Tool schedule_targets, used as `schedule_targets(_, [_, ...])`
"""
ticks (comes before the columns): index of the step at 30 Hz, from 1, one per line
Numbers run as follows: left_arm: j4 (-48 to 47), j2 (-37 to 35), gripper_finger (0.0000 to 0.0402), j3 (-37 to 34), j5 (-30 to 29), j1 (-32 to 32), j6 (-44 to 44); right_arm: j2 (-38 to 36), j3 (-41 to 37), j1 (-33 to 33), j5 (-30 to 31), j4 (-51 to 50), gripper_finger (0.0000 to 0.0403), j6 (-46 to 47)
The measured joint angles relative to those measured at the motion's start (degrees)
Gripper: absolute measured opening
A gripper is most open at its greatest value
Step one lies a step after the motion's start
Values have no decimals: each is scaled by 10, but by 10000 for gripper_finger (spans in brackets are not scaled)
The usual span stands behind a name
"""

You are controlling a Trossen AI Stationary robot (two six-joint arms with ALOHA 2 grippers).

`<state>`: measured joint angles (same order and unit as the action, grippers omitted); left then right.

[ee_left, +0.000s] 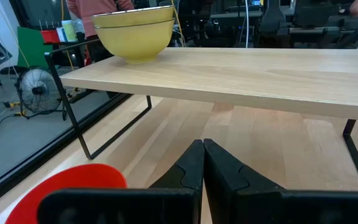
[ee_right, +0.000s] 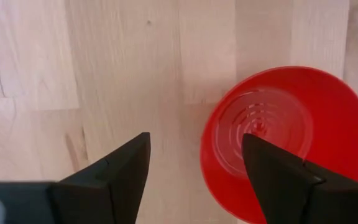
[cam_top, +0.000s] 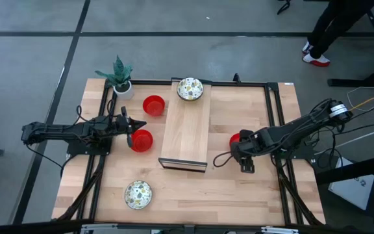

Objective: Pick & Place Mini bowls
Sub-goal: Put the bottom right red bowl on the shelf

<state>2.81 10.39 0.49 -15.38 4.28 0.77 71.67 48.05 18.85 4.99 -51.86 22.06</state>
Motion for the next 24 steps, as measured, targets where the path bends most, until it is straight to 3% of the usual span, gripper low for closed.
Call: schedule_targets(24, [0,0,4,0,0,0,0,12,-96,-18,5,33,253,-19])
